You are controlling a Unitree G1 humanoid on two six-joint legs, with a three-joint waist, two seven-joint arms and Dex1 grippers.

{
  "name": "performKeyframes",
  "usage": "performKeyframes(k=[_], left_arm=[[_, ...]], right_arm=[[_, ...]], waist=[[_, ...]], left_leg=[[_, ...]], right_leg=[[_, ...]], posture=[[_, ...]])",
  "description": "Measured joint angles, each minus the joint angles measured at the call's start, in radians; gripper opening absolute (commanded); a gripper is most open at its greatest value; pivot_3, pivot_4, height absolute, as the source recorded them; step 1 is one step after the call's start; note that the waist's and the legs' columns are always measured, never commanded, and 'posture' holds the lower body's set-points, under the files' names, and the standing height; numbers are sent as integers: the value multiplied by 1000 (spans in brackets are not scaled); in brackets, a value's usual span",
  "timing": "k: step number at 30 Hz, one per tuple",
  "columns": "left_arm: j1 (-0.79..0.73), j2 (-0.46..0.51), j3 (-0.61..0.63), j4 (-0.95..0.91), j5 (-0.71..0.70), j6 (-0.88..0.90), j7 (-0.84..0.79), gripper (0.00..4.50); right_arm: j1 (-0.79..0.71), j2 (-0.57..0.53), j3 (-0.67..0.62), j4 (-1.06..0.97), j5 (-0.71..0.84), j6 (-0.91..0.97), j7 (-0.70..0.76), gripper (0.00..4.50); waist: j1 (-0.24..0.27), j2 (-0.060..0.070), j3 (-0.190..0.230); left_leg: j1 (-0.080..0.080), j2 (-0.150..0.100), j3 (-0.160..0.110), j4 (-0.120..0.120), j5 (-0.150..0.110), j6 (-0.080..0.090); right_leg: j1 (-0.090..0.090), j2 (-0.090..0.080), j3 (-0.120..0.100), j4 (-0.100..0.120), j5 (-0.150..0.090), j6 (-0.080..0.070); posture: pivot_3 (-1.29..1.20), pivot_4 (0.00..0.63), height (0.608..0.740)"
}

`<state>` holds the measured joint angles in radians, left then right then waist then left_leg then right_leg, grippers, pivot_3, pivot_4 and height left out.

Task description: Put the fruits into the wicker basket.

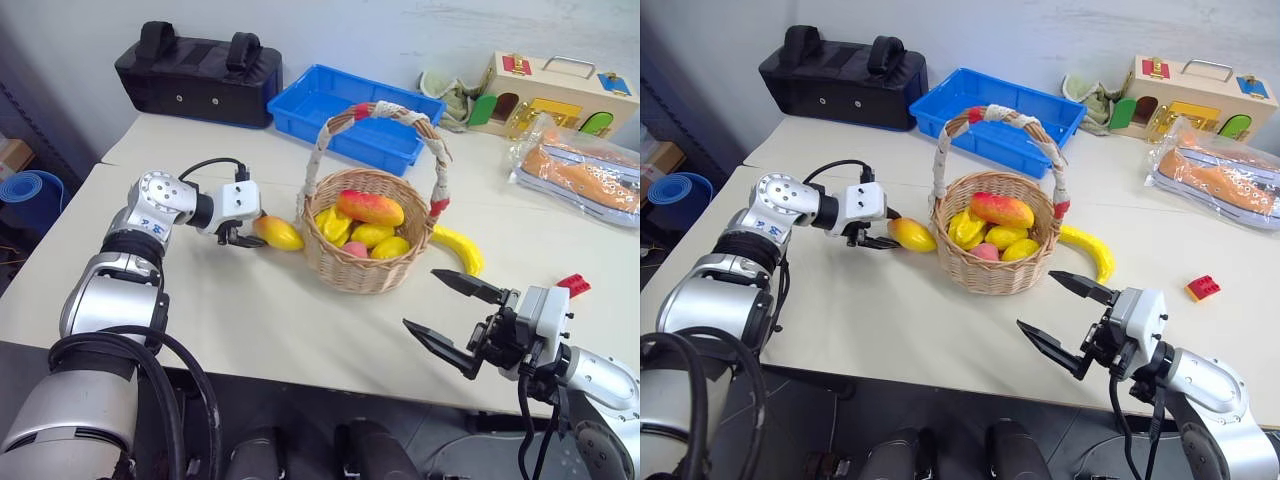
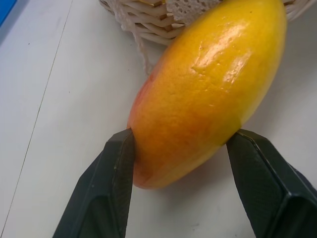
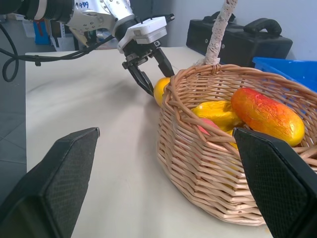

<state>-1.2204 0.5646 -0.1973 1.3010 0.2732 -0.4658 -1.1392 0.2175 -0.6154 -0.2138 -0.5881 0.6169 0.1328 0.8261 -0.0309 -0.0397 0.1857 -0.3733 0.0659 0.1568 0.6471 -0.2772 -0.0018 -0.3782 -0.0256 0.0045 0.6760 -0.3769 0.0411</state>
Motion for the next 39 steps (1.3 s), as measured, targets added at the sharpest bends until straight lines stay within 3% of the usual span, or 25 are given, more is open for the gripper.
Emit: performKeyframes(k=[8,12,14,17,20,25,30,37,39], left_arm=[[114,114,111,-44,-150,-61,-299,2353],[198,193,132,-211,-315,72,-363,2353],[234,201,144,-405,-433,230,-363,2353],[283,173,160,-713,-550,457,-360,2353],[312,119,147,-905,-568,589,-308,2353],[282,-109,76,-1047,-536,698,-82,2353],[239,-215,-30,-1005,-394,667,81,2353],[230,-210,-56,-992,-351,754,117,4428],[236,-188,-53,-1041,-364,786,96,4493]], right_arm=[[50,19,-3,14,-4,-49,36,4500],[87,27,-31,59,-5,-82,67,4500],[91,28,-36,68,-6,-94,76,4500],[86,28,-38,80,-11,-112,84,4500],[84,28,-55,87,-17,-117,86,4500],[69,29,-81,96,-17,-118,73,4500],[82,42,-84,79,-17,-110,37,4500],[124,55,-88,12,-17,-106,-19,4500],[126,56,-90,4,-17,-106,-29,4500]], waist=[[-16,0,0],[-14,-1,1],[-6,-1,1],[4,-1,1],[3,-1,1],[6,-1,1],[-4,1,1],[-1,2,2],[1,2,2]], left_leg=[[2,1,1,0,0,-2],[0,1,-1,0,0,-2],[0,1,-3,1,0,-1],[0,-1,-6,2,-1,0],[0,-1,-7,2,-1,0],[-1,-2,-7,3,0,0],[2,-1,-6,0,1,-3],[1,-1,-7,0,2,-5],[1,-1,-7,0,2,-5]], right_leg=[[0,1,-1,3,0,0],[0,0,-2,2,0,0],[1,-1,-3,2,0,0],[3,-1,-2,2,-1,1],[3,0,-1,2,-1,1],[4,0,0,1,-1,2],[3,3,4,1,-1,2],[2,4,4,2,-1,1],[2,4,4,2,-1,1]], posture=[[0,150,740],[0,150,740],[0,150,740],[0,150,740],[0,150,740],[0,150,740],[0,150,740],[0,150,740],[0,150,740]])
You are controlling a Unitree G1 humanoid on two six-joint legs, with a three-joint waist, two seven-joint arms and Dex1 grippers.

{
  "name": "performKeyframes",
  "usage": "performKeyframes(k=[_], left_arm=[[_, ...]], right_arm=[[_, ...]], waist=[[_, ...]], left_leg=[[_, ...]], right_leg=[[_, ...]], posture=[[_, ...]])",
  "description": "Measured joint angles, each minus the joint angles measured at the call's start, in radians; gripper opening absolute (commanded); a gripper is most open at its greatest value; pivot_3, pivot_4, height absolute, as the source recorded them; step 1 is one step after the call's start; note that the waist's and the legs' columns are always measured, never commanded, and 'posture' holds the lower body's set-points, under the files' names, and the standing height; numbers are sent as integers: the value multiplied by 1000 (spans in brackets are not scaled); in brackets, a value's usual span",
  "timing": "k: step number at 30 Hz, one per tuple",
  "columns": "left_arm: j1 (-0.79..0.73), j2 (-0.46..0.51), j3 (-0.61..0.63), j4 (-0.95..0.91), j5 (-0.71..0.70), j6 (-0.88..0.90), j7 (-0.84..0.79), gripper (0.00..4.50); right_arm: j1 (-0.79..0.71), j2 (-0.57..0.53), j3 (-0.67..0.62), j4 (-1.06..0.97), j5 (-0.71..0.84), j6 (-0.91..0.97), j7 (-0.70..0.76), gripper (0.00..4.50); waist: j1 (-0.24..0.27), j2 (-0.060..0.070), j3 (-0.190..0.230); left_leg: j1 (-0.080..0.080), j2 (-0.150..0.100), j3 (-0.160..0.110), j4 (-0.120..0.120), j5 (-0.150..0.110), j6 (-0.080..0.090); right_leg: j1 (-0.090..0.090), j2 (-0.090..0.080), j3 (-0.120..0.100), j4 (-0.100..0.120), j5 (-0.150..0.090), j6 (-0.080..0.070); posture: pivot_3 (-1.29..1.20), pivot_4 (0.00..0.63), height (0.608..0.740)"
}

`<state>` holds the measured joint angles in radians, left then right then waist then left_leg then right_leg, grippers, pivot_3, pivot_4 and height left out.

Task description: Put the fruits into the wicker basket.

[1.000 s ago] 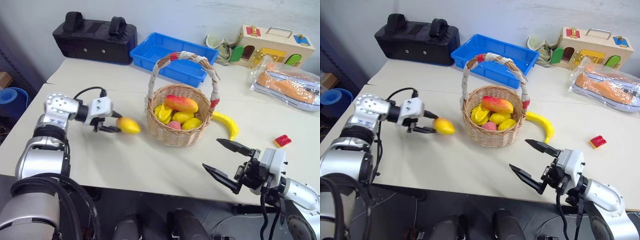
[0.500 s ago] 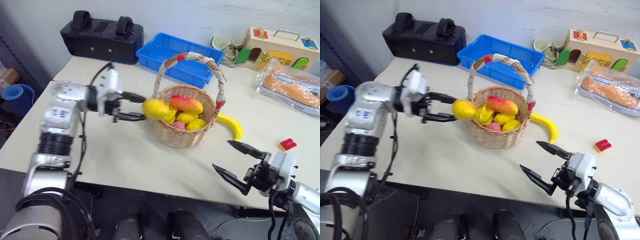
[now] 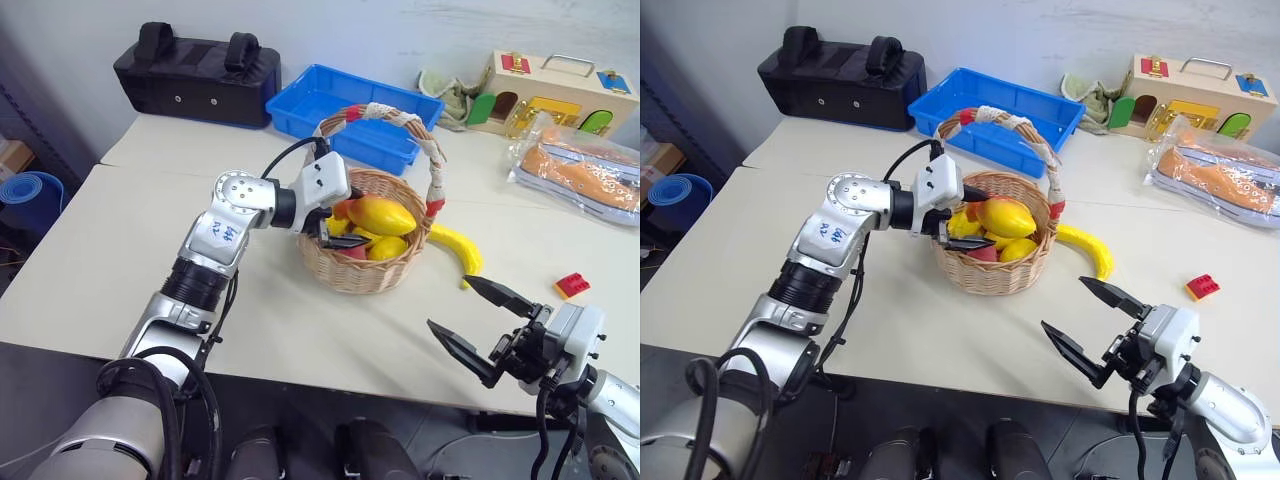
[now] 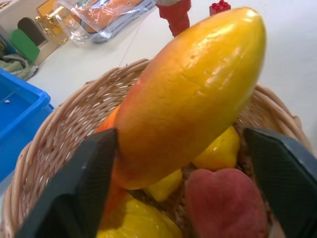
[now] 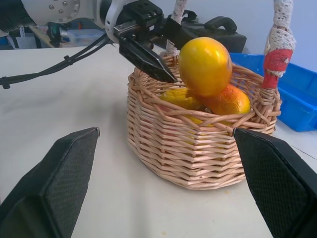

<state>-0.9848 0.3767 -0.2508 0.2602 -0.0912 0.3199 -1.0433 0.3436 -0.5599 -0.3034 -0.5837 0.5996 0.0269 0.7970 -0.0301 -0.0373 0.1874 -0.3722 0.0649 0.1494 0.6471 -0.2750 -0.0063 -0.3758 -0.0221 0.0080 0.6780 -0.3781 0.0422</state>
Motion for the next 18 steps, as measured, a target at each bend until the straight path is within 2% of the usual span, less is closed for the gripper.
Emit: performKeyframes(k=[4,9,12,14,18], left_arm=[[19,38,44,-68,-52,49,-29,4493],[53,154,129,-186,-152,108,-90,4493],[104,219,156,-179,-154,100,-95,4493],[133,215,151,-152,-141,69,-90,4493],[137,140,114,-82,-114,7,-54,4493]], right_arm=[[0,0,-17,1,0,0,-5,4500],[-11,-10,-62,41,6,5,-3,4500],[-10,-17,-78,66,8,14,8,4500],[-17,-17,-80,84,9,18,14,4500],[-61,-17,-75,102,8,19,23,4500]], waist=[[1,0,0],[-1,2,0],[0,2,0],[2,2,0],[10,2,0]], left_leg=[[0,0,0,0,0,0],[1,0,0,0,0,0],[1,0,0,0,0,0],[1,0,0,0,0,0],[-1,-1,-1,1,-1,3]], right_leg=[[0,0,0,0,0,0],[0,0,0,0,0,0],[1,0,0,0,0,0],[1,-1,0,0,0,0],[1,-2,-1,-2,0,0]], posture=[[0,150,740],[0,150,740],[0,150,740],[0,150,740],[0,150,740]])
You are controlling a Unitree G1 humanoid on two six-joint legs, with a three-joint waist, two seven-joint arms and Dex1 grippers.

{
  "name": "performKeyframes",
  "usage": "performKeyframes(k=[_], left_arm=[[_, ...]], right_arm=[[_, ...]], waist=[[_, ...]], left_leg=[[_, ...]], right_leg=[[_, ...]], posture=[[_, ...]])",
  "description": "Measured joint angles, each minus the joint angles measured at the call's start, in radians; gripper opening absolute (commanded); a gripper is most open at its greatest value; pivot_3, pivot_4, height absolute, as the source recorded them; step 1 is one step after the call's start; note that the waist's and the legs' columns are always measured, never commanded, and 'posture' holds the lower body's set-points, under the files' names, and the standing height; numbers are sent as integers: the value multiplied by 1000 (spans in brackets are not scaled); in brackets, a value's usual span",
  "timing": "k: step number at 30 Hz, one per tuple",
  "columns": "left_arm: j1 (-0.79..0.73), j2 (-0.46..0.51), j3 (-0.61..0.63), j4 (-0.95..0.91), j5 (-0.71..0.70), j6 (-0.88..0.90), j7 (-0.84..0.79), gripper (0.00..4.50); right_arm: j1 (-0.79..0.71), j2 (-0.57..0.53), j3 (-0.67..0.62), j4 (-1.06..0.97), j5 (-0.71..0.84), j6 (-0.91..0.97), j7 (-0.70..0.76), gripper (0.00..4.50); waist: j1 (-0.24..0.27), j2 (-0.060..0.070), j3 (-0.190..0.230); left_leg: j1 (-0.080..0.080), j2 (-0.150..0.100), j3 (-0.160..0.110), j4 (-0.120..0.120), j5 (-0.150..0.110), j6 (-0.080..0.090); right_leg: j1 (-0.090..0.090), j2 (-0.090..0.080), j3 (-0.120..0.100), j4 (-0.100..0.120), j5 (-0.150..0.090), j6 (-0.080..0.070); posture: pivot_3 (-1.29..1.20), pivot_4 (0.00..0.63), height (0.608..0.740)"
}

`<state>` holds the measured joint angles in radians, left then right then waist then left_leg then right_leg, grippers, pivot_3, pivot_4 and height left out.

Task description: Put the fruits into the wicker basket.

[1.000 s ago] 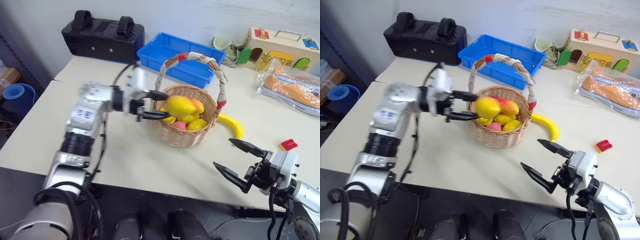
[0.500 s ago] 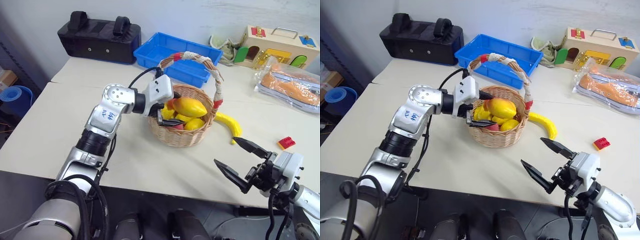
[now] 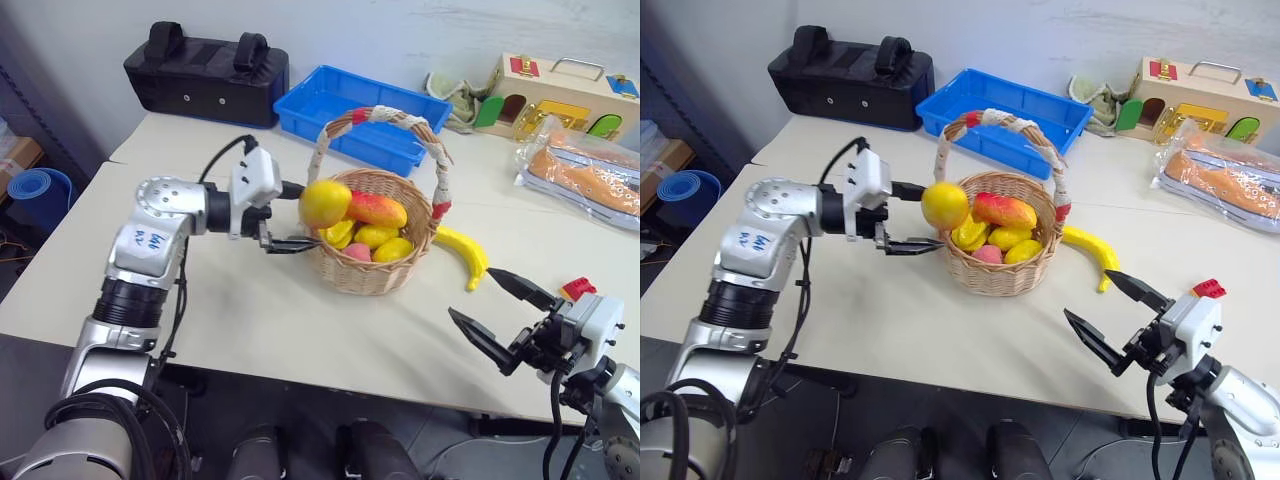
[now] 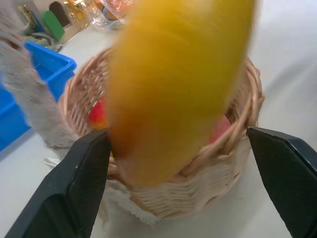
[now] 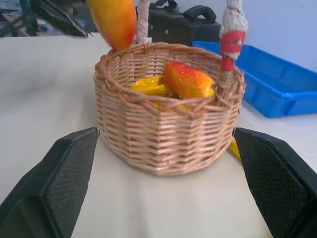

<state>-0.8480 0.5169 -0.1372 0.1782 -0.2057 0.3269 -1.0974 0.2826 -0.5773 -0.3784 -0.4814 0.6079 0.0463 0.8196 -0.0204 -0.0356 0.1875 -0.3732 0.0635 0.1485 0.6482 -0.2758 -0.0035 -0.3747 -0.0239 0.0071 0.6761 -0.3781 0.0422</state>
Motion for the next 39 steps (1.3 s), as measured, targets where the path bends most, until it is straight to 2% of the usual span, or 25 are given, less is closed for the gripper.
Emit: performKeyframes(k=[2,6,11,15,18,21,22,26,31,35,38,39], left_arm=[[-10,-50,-3,39,5,-5,33,4493],[-36,-90,-27,57,29,-19,75,4493],[-39,-87,-37,57,57,-36,100,4493],[-37,-89,27,36,13,-38,129,4493],[18,-44,115,-48,-89,-10,88,4493],[161,45,219,-117,-208,11,-11,4493],[258,107,262,-134,-247,7,-72,4493],[454,212,363,-93,-256,-77,-137,4493],[562,250,419,-85,-253,-161,-144,4493],[630,243,425,-130,-285,-120,-135,4493],[624,249,430,-208,-331,-65,-123,4493],[627,251,436,-235,-347,-46,-115,4493]], right_arm=[[-5,0,11,5,-2,2,2,4500],[-8,1,20,10,-7,3,1,4500],[-2,17,37,8,-16,3,-16,4500],[10,32,56,0,-27,2,-23,4500],[18,44,47,-2,-34,-12,-38,4500],[39,60,8,-2,-32,-26,-58,4500],[55,65,-22,-2,-28,-28,-67,4500],[123,86,-111,29,-29,-67,-74,4500],[185,133,-143,98,-64,-145,-67,4500],[188,156,-160,202,-119,-199,-85,4500],[113,110,-158,227,-146,-181,-106,4500],[58,43,-141,240,-160,-107,-125,4500]], waist=[[0,0,0],[-9,0,0],[-11,0,0],[-9,0,0],[-15,1,0],[-24,2,0],[-30,2,0],[-21,2,0],[-8,2,-1],[-11,2,-1],[-17,3,0],[-28,4,0]], left_leg=[[-1,0,0,0,0,0],[-1,0,0,-1,0,-1],[1,1,0,-1,1,-3],[0,1,0,-1,1,-2],[2,1,1,-3,0,-3],[4,2,0,-3,1,-5],[4,2,-1,-4,1,-6],[2,1,-2,-4,0,-4],[2,1,-2,-4,-4,0],[1,1,-1,-5,-5,0],[2,1,0,-4,-5,0],[3,1,0,-4,-5,0]], right_leg=[[-1,0,0,-1,0,0],[-1,1,0,-1,0,0],[-1,1,0,1,0,0],[-1,1,0,1,0,0],[-1,1,0,1,0,0],[-1,1,-1,4,0,0],[-1,1,-1,4,0,-1],[0,0,-2,2,-2,-3],[2,-2,-2,-3,-1,-2],[1,-2,-2,-5,-1,-2],[2,-2,-1,-3,-1,-2],[2,-2,-1,-3,0,-2]], posture=[[0,150,740],[0,150,740],[0,150,740],[0,150,740],[0,150,740],[0,150,740],[0,150,740],[0,150,740],[0,150,740],[0,150,740],[0,150,740],[0,150,740]])
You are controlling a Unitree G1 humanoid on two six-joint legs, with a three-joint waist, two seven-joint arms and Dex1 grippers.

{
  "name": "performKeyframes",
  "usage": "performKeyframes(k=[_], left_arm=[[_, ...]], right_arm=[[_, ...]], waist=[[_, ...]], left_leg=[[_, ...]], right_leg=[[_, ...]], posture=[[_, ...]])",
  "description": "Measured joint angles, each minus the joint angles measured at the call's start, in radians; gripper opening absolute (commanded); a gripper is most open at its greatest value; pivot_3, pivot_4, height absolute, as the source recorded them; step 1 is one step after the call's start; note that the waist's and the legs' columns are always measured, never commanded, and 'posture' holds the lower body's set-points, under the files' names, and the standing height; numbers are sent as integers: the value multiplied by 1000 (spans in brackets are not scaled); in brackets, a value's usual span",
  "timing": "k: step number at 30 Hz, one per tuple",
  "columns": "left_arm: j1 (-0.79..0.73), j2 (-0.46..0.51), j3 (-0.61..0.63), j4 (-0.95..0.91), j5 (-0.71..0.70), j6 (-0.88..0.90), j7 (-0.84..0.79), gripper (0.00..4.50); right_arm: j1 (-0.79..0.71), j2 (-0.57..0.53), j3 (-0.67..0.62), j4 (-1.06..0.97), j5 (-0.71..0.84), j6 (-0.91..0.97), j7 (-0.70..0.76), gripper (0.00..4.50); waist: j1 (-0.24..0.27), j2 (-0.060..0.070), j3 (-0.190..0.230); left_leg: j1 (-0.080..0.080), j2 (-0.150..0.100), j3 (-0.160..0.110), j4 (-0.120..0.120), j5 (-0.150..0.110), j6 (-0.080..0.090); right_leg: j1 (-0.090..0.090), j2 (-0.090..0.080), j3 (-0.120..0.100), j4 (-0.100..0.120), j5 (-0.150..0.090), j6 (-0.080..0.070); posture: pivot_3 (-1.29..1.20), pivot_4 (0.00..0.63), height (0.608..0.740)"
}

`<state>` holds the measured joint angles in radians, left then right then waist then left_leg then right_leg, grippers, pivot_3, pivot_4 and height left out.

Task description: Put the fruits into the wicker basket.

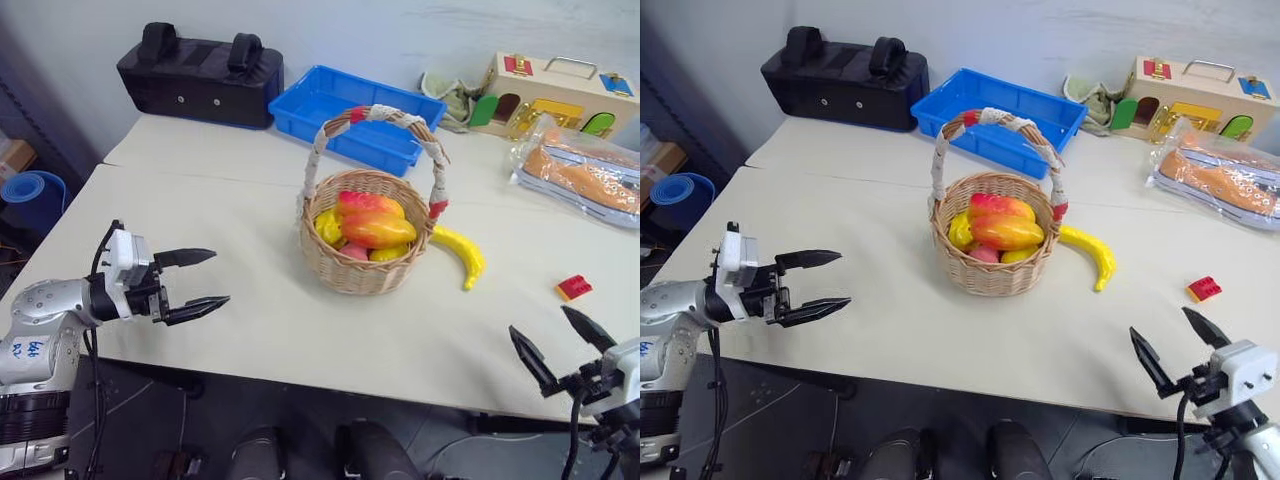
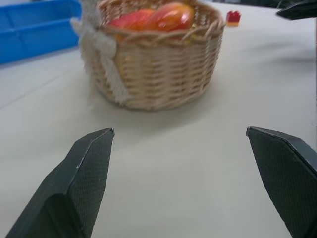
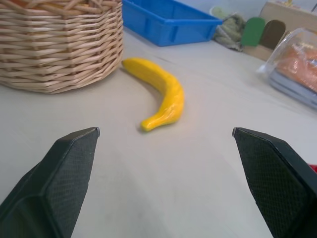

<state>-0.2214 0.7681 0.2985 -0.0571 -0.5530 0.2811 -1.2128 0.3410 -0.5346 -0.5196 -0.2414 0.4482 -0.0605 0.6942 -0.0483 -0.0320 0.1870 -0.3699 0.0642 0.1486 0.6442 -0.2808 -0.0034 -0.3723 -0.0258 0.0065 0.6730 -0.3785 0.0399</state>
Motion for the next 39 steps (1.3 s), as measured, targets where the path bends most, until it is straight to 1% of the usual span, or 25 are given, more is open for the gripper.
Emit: performKeyframes(k=[2,4,5,6,8,10,11,12,14,16,19,21,22,23,26,27,29,31,32,34,35,36,37,38,39], left_arm=[[3,0,1,-47,-21,26,16,4493],[2,-12,-5,-77,-33,43,39,4493],[4,-19,-8,-93,-35,47,51,4493],[4,-24,-12,-100,-35,48,60,4493],[7,-35,-22,-111,-37,56,76,4493],[12,-48,-33,-131,-39,59,88,4493],[11,-51,-42,-133,-40,62,95,4493],[9,-53,-45,-138,-40,64,98,4493],[13,-55,-45,-141,-41,65,104,4493],[13,-57,-48,-147,-41,65,109,4493],[18,-60,-49,-162,-42,65,119,4493],[25,-60,-46,-169,-43,65,127,4493],[33,-60,-43,-172,-44,65,131,4500],[37,-60,-43,-172,-44,65,133,4500],[52,-60,-42,-178,-44,65,139,4500],[55,-61,-42,-182,-44,65,141,4500],[57,-61,-42,-193,-47,65,142,4500],[56,-65,-43,-209,-53,65,142,4500],[54,-68,-44,-209,-56,66,142,4500],[51,-73,-48,-209,-68,68,141,4500],[45,-77,-53,-211,-77,74,141,4500],[47,-78,-50,-212,-84,79,141,4500],[35,-82,-56,-214,-96,92,141,4500],[40,-81,-48,-214,-105,96,141,4500],[35,-81,-49,-213,-112,102,139,4500]], right_arm=[[-117,-130,20,34,-14,143,-17,4500],[-302,-256,88,110,-31,278,-5,4500],[-395,-301,130,147,-42,336,7,4500],[-456,-325,160,173,-49,372,15,4500],[-640,-365,277,276,-78,504,49,4500],[-800,-380,404,384,-128,599,85,4500],[-903,-377,478,462,-174,628,101,4500],[-951,-375,512,500,-199,638,109,4500],[-1120,-336,617,651,-268,677,150,4500],[-1234,-291,683,772,-320,671,188,4500],[-1320,-246,746,916,-368,673,257,4500],[-1349,-230,782,976,-388,675,324,4500],[-1360,-225,797,1004,-402,672,353,4124],[-1364,-223,804,1020,-413,670,367,3940],[-1382,-221,825,1065,-452,648,399,2886],[-1384,-221,825,1069,-456,647,408,2589],[-1383,-222,821,1067,-456,648,432,1854],[-1370,-245,802,1054,-455,657,443,1196],[-1353,-264,781,1029,-450,671,450,1006],[-1300,-317,729,965,-420,697,463,959],[-1230,-360,666,882,-385,702,477,959],[-1194,-381,634,841,-362,704,490,959],[-1069,-439,541,707,-303,711,522,959],[-1012,-462,500,645,-269,713,546,959],[-887,-501,413,517,-216,718,584,959]], waist=[[-14,1,0],[-28,2,1],[-28,2,1],[-26,2,1],[-27,3,2],[-27,3,2],[-29,3,2],[-29,4,2],[-34,4,2],[-35,4,2],[-32,4,2],[-28,4,2],[-29,4,2],[-29,4,2],[-32,4,2],[-33,4,2],[-33,4,2],[-33,4,2],[-33,4,2],[-30,4,2],[-23,4,2],[-19,4,2],[-9,4,3],[-7,4,3],[-2,4,3]], left_leg=[[0,0,1,0,1,1],[0,0,1,-1,2,2],[0,0,-1,-3,2,1],[0,0,-2,-5,3,0],[-1,0,-1,-9,6,-5],[-1,0,-1,-11,7,-5],[-2,0,0,-10,7,-5],[-3,0,0,-11,7,-5],[-4,0,1,-10,7,-5],[-5,1,1,-10,7,-5],[-7,0,1,-11,7,-5],[-8,0,1,-11,7,-4],[-8,0,1,-11,7,-4],[-8,0,1,-11,6,-4],[-8,0,1,-10,7,-4],[-8,0,1,-10,7,-5],[-8,0,1,-8,7,-5],[-8,0,1,-7,7,-4],[-8,0,1,-7,7,-4],[-8,0,1,-7,8,-4],[-9,0,-1,-7,8,-4],[-8,0,-1,-8,7,-4],[-9,0,-1,-8,7,-4],[-9,0,-2,-9,7,-5],[-9,0,-3,-11,6,-5]], right_leg=[[-1,0,1,1,1,0],[-3,1,0,2,1,-1],[-3,1,0,2,1,-1],[-4,2,-1,2,0,-2],[-6,3,0,1,0,-2],[-6,3,0,-1,0,-2],[-7,3,0,-2,0,-2],[-8,3,1,-2,0,-2],[-9,3,1,-3,0,-2],[-9,3,1,-4,0,-2],[-11,3,0,-4,0,-2],[-12,2,0,-4,0,-1],[-13,2,0,-4,0,-1],[-13,2,0,-4,0,-1],[-13,2,0,-3,0,-1],[-13,2,0,-3,0,-1],[-13,2,0,-1,0,-1],[-12,2,1,-1,0,-1],[-12,2,1,-1,0,-1],[-12,2,1,-1,0,-1],[-12,2,0,-2,0,-1],[-11,2,0,-2,0,-1],[-12,2,0,-2,0,-1],[-11,2,-1,-3,0,0],[-11,3,-1,-4,0,0]], posture=[[0,150,740],[0,150,740],[0,150,740],[0,150,740],[0,150,740],[0,150,740],[0,150,740],[0,150,740],[0,150,740],[0,150,740],[0,150,740],[0,150,740],[0,150,740],[0,150,740],[0,150,740],[0,150,740],[0,150,740],[0,150,740],[0,150,740],[0,150,740],[0,150,740],[0,150,740],[0,150,740],[0,150,740],[0,150,740]])
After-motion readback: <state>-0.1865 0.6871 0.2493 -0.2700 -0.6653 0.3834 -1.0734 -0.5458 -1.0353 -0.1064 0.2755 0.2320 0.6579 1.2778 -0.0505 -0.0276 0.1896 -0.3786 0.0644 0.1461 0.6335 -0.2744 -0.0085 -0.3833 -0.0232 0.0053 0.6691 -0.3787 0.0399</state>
